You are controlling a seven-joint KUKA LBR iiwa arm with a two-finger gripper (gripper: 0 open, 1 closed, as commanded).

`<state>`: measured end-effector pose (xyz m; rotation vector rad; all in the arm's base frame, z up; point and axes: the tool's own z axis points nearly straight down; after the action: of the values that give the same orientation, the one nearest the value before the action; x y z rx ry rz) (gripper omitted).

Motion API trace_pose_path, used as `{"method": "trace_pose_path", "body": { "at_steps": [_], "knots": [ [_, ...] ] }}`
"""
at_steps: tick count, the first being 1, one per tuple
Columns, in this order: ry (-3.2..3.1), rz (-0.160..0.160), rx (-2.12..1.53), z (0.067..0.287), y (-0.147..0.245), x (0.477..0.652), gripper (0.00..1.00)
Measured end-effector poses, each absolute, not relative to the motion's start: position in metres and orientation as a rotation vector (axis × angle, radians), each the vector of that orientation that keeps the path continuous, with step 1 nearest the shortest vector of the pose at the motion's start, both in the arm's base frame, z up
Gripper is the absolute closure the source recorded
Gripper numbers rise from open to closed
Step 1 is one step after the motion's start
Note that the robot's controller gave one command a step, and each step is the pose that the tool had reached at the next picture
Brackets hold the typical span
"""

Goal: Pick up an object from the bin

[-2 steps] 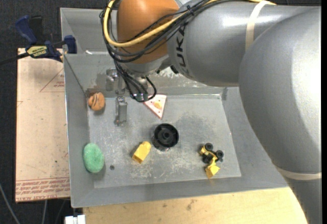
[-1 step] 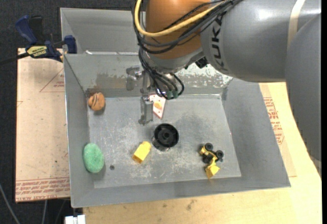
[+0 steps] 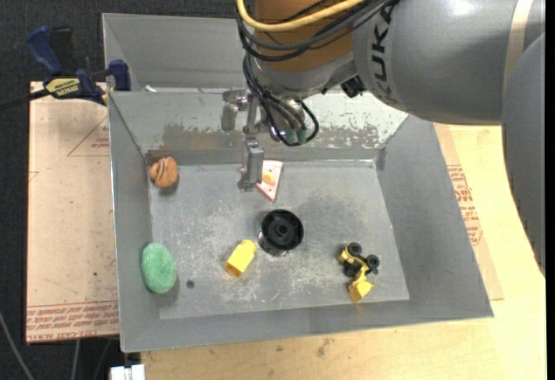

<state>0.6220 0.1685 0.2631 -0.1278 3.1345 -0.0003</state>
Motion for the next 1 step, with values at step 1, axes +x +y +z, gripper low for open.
{"method": "trace_pose_path", "body": {
  "at_steps": [1],
  "knots": [
    [3.13, 0.005, -0.183, 0.2254, 0.1327, 0.5979, 0.0]
  ]
}}
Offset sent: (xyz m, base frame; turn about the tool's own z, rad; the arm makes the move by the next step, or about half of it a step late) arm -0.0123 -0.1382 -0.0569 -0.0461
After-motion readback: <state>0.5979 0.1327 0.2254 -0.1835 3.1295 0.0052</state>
